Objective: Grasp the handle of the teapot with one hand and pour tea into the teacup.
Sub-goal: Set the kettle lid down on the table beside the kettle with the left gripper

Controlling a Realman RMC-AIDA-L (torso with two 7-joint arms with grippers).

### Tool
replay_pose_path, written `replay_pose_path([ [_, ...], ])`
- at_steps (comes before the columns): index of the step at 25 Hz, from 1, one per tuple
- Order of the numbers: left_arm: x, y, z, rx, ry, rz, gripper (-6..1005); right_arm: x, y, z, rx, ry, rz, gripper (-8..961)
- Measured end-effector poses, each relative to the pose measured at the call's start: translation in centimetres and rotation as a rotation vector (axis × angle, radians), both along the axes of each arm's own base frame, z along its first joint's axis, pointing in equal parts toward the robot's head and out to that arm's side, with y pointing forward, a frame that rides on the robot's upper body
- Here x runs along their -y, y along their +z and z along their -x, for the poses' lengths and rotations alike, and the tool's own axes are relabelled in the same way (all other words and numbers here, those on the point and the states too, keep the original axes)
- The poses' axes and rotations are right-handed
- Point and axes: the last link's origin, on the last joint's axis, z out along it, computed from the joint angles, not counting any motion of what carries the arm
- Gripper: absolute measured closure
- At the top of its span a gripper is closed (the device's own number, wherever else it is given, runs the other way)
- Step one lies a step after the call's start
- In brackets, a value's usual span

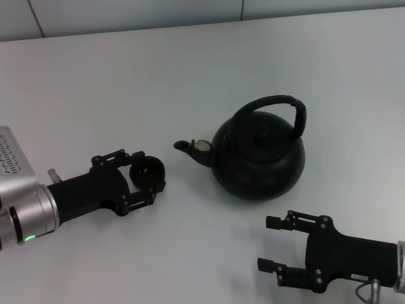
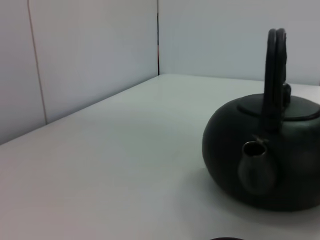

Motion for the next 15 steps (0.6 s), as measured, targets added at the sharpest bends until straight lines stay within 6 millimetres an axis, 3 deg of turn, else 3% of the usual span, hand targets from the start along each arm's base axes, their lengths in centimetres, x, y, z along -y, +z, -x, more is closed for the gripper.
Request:
replay_pose_path([
  [15, -0.57, -0.6, -0.19, -0.019, 0.019, -0.011, 300, 0.08, 0.04, -0.05, -0.001, -0.001, 0.0, 232],
])
